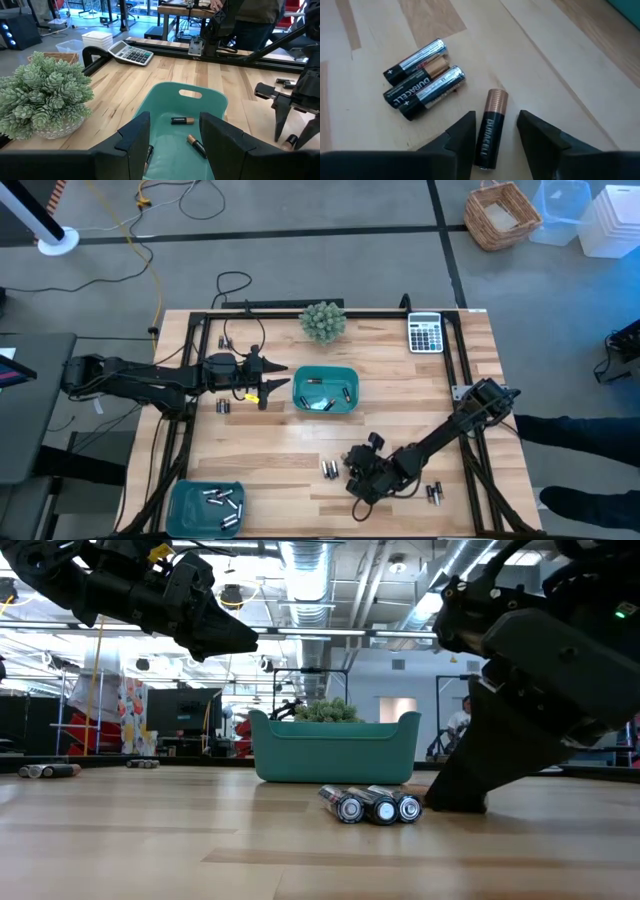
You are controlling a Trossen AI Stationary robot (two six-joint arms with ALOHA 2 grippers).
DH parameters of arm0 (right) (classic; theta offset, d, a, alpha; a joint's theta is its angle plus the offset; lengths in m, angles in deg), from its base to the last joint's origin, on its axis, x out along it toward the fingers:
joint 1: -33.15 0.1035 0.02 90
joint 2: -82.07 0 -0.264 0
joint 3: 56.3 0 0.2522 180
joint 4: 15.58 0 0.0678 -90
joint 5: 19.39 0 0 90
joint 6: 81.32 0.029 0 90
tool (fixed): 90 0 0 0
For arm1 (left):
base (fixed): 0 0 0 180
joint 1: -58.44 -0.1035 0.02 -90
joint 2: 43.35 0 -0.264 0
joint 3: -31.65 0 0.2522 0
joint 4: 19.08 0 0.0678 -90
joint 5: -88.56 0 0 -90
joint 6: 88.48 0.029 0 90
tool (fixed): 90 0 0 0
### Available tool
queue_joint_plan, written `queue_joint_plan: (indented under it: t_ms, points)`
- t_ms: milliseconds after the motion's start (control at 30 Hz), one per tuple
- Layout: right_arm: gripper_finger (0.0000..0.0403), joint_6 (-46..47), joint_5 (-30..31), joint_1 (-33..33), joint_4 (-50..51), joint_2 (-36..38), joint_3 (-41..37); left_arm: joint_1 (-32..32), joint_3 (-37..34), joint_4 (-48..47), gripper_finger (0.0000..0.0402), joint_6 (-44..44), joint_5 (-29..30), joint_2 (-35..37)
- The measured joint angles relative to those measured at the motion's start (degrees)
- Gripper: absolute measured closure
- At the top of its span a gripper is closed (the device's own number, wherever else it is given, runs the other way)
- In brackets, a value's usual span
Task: Sort batteries
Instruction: Put the black battery into the green bin
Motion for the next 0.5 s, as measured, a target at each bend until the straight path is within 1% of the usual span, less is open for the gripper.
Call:
queue_joint_plan:
  t_ms: [367,500]
  points:
    - [0.0336,-0.05,-0.40,-0.80,1.15,0.07,0.00,0.00,0.00,0.00,0.0237,-0.07,0.00,0.00]
    - [0.0363,-0.02,-0.44,-0.80,1.20,0.07,0.02,0.00,0.00,0.00,0.0237,-0.09,0.00,0.00]
